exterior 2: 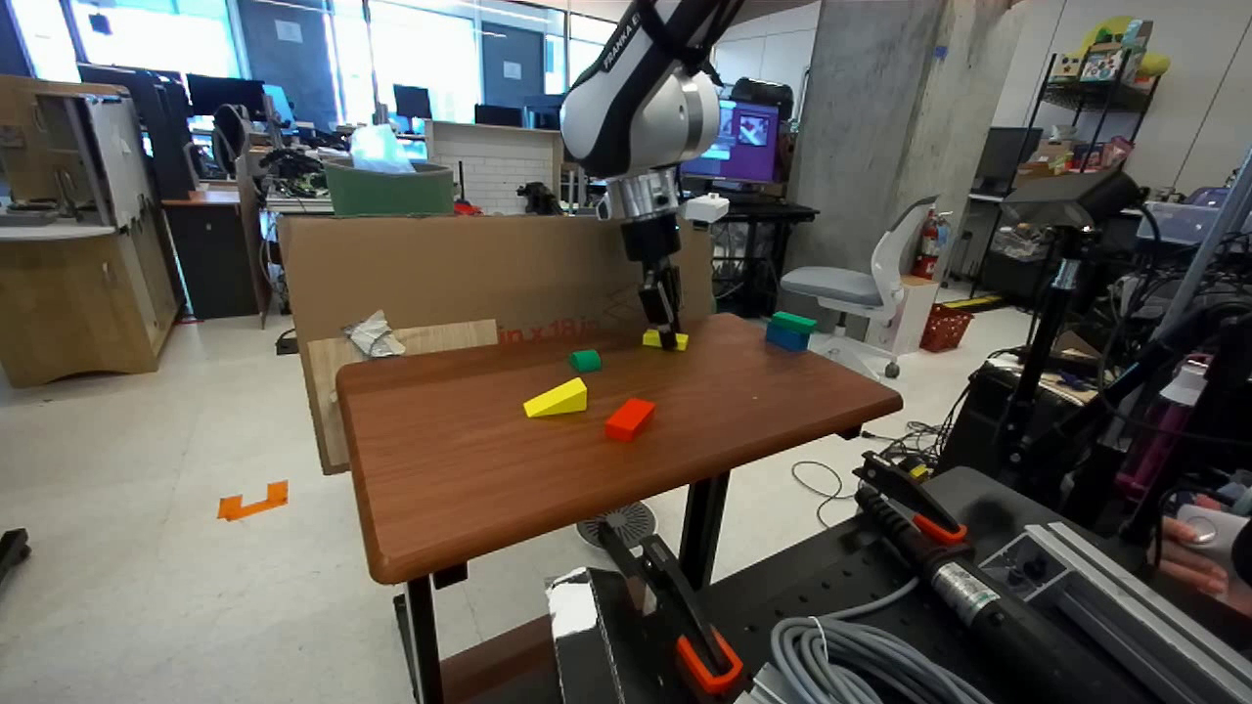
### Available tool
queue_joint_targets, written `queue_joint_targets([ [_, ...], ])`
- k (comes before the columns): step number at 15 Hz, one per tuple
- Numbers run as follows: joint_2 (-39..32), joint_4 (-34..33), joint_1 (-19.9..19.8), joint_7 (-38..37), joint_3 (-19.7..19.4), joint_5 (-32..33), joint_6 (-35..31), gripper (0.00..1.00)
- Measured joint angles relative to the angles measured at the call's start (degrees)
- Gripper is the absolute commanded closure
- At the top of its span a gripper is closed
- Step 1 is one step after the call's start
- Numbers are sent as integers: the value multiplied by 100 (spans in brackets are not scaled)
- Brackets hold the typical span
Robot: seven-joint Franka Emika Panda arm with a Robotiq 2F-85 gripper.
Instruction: Pick up the yellow cuboid from the table and move it backwards.
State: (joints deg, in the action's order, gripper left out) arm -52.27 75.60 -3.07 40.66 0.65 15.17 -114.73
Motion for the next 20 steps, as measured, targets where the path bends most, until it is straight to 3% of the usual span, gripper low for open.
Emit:
queue_joint_targets([
  [5,455,377,22,-407,-30,56,-13,91],
  [12,1746,1709,57,-1330,-50,156,-38,91],
  [20,2246,3006,-99,-1435,-219,245,-17,91],
])
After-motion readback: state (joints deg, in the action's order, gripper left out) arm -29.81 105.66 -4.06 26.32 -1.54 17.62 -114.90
